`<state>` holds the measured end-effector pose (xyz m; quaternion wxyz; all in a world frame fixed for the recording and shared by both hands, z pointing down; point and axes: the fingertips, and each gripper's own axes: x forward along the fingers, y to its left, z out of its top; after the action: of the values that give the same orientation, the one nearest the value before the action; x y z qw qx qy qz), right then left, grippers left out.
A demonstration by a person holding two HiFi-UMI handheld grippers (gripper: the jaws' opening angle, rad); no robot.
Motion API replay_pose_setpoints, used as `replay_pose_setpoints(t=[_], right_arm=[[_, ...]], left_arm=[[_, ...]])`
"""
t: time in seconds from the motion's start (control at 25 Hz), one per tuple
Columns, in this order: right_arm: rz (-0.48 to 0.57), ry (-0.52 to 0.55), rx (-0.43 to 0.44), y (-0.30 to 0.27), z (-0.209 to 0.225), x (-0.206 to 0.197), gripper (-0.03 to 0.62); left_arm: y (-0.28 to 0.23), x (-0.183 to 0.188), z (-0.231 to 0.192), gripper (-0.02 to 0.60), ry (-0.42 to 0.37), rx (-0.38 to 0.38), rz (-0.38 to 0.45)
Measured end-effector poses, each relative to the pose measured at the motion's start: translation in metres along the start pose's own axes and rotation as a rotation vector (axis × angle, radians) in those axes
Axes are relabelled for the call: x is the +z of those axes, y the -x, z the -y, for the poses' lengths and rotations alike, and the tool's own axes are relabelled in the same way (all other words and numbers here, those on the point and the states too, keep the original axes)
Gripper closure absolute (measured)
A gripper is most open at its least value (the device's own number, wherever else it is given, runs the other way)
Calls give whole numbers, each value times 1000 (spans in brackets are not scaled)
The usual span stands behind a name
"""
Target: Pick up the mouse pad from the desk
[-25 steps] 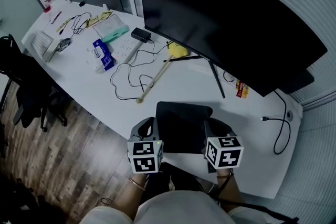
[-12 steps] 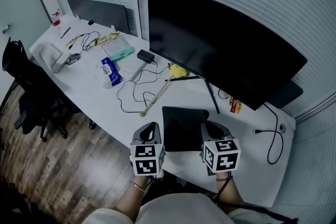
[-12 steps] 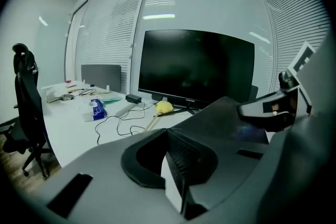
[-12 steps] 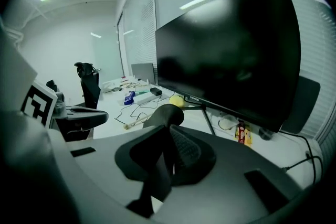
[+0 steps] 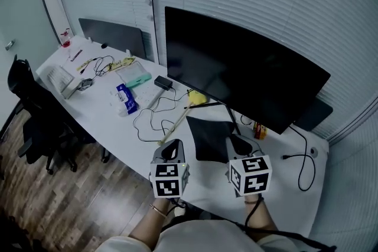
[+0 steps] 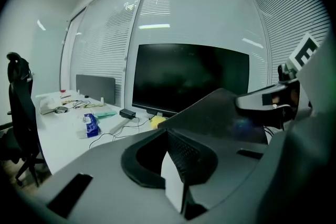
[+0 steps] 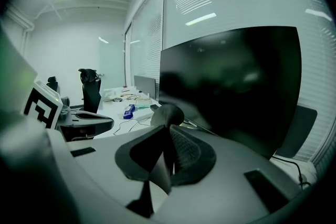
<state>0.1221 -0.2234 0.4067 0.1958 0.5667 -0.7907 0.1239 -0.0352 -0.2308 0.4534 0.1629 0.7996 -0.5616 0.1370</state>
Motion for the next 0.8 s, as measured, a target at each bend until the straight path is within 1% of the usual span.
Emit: replay_pose_setpoints(t=[0.28,0.64,0.8], right_arm=[[53,63,-21,6,3,32,540],[139,91,-88,28,25,78,540],[161,95,-115,35,31,93,540]], left_arm=[[-4,34,-1,565,-9,-14,57],[-4,85,13,565,-28,-49,152],[-4,103,16,565,-36,-58,185]])
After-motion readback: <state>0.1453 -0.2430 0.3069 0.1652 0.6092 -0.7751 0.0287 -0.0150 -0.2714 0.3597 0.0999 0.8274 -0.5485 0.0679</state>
